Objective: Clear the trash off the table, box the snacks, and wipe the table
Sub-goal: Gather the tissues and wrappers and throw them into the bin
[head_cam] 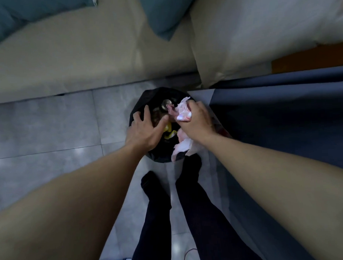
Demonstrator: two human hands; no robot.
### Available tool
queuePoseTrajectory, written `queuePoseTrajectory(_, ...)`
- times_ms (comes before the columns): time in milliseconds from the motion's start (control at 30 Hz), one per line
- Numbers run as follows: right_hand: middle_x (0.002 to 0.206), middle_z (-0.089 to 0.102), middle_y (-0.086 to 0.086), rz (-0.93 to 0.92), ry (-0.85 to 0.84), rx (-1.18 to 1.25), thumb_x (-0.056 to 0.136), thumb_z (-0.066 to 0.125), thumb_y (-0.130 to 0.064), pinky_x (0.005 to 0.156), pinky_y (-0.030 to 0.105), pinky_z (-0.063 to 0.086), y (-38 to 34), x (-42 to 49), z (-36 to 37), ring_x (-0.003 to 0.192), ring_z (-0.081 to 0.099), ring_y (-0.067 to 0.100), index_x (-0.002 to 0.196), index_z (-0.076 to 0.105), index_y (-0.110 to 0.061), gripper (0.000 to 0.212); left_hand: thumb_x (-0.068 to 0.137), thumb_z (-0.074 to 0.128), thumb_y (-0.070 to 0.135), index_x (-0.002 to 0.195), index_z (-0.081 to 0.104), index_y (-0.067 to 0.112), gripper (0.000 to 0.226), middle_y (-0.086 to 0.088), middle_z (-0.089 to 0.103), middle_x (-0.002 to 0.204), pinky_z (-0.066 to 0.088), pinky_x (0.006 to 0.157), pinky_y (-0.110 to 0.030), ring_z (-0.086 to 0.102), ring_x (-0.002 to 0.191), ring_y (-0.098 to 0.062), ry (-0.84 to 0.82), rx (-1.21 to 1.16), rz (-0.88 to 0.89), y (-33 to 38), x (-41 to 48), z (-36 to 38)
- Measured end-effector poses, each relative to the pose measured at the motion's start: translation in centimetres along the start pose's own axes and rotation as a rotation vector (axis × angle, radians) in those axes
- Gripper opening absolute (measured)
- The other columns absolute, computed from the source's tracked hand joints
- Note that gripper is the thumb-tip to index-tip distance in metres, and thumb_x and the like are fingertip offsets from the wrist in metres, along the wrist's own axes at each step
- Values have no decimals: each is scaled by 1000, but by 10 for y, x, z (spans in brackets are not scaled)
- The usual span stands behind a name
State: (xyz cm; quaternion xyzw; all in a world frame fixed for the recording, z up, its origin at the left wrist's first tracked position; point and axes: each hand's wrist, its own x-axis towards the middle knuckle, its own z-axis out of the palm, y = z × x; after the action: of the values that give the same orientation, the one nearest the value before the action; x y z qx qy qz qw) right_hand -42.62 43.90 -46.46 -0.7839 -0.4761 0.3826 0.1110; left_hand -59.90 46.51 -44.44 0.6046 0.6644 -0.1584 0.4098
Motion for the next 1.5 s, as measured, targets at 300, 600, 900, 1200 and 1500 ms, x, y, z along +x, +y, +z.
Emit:
queuePoseTrajectory(300, 166, 8, 1, 7, -372, -18, 73, 80, -56, 121, 44, 21, -10, -6, -4, 152, 9, 23, 156, 11, -43, 108, 96, 22, 71, 160, 9, 22, 81, -14, 22, 160, 31, 115, -49, 35, 141, -37, 25, 141, 88, -18, -9, -18)
queuePoseTrajectory(600, 167, 6, -4, 16, -382, -159, 78, 68, -69, 121, 51, 16, -36, -37, -41, 153, 1, 27, 156, 13, -41, 100, 96, 25, 70, 160, 15, 24, 79, -15, 21, 163, 23, 117, -46, 27, 146, -37, 53, 270, 169, -4, -46, -66)
queuePoseTrajectory(900, 166, 15, -1, -24, -264, -202, 81, 63, -67, 121, 46, 19, -86, -105, -110, 152, 8, 23, 157, 18, -33, 95, 96, 22, 70, 160, 15, 23, 80, -13, 22, 164, 14, 123, -45, 21, 151, -28, 112, 431, 313, 21, -120, -142)
queuePoseTrajectory(1200, 166, 12, -2, -51, -89, -203, 88, 52, -69, 121, 50, 19, -152, -177, -219, 153, 6, 24, 158, 18, -33, 86, 96, 21, 70, 160, 14, 23, 79, -13, 24, 163, 15, 123, -44, 21, 150, -29, 237, 496, 438, 67, -218, -224)
queuePoseTrajectory(1500, 166, 11, -3, -38, 113, -192, 91, 46, -69, 121, 50, 15, -189, -254, -319, 153, 5, 23, 158, 18, -32, 81, 95, 23, 71, 159, 15, 24, 80, -13, 24, 163, 15, 122, -44, 23, 149, -29, 341, 545, 584, 129, -307, -275)
